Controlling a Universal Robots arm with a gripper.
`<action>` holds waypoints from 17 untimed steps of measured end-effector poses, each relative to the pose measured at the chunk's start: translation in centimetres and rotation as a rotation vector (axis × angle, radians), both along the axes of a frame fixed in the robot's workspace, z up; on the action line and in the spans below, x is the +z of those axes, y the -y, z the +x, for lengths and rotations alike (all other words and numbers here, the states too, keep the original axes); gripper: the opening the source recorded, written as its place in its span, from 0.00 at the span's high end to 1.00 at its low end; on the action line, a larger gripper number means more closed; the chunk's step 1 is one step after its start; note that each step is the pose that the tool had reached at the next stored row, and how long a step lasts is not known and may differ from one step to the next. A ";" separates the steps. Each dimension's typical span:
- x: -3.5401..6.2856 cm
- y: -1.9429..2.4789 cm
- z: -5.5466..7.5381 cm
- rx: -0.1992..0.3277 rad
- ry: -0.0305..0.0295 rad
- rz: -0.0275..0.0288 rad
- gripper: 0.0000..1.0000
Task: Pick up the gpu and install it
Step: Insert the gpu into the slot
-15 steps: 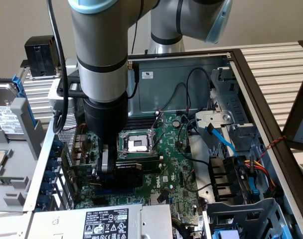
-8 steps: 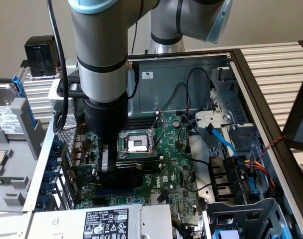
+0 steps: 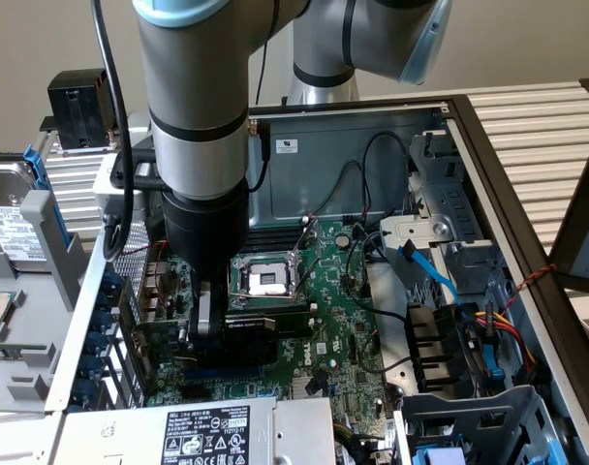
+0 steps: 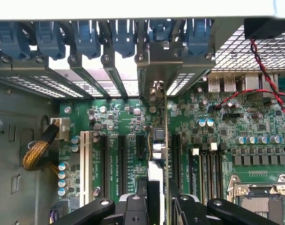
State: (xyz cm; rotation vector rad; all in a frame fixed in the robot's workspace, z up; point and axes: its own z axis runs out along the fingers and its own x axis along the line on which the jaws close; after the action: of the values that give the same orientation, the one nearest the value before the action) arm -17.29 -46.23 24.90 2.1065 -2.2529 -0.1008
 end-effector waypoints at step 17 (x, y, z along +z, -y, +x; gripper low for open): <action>-0.03 0.02 0.0 0.001 -0.0007 -0.0001 0.73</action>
State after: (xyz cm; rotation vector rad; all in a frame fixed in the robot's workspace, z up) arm -17.25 -46.25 24.88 2.1078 -2.2509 -0.1013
